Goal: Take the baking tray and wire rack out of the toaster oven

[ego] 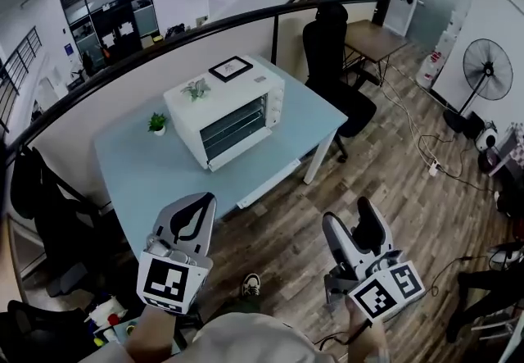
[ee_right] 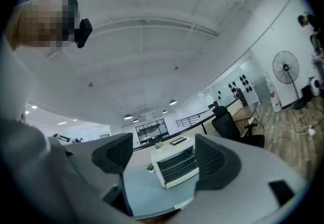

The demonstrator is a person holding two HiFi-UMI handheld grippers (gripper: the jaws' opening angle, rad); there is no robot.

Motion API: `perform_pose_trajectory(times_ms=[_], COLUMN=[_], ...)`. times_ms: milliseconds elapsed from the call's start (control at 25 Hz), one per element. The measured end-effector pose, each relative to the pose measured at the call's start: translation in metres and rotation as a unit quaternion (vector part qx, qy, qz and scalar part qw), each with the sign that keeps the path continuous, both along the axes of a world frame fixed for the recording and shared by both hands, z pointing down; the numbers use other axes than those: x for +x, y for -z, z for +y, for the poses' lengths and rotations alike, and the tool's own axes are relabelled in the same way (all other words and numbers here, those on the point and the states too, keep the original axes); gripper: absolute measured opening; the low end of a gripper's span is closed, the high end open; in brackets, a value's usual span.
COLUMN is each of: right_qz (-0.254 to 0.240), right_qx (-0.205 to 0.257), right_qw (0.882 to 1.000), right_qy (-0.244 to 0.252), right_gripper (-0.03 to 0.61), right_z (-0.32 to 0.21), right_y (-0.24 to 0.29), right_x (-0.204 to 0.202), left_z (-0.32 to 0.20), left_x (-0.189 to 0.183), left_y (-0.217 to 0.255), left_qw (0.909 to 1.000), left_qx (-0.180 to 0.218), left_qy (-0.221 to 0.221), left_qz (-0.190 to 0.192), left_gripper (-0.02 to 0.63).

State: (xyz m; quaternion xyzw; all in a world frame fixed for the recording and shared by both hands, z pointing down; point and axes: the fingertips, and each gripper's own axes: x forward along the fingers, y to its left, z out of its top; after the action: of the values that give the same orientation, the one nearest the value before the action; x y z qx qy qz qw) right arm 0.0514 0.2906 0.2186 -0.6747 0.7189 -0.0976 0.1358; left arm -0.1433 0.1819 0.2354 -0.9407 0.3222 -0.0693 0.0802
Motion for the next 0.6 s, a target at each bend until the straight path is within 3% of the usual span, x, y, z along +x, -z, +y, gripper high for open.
perform_pose_trajectory(times_ms=[320,600], right_qz=[-0.009,-0.026], right_qx=[-0.021,-0.053], right_qw=[0.999,0.996], right_qy=[0.025,0.063], right_gripper=[0.378,0.385], right_z=[-0.119,-0.188], right_y=[-0.017,-0.044], right_x=[0.011,0.01], left_z=[-0.104,-0.151], left_x=[0.014,0.014], left_y=[-0.008,-0.02], left_qw=[0.9999,0.9989], left_qx=[-0.006,-0.032], left_qy=[0.012,0.033], left_qz=[-0.005,0.008], left_gripper=[0.003,0.003])
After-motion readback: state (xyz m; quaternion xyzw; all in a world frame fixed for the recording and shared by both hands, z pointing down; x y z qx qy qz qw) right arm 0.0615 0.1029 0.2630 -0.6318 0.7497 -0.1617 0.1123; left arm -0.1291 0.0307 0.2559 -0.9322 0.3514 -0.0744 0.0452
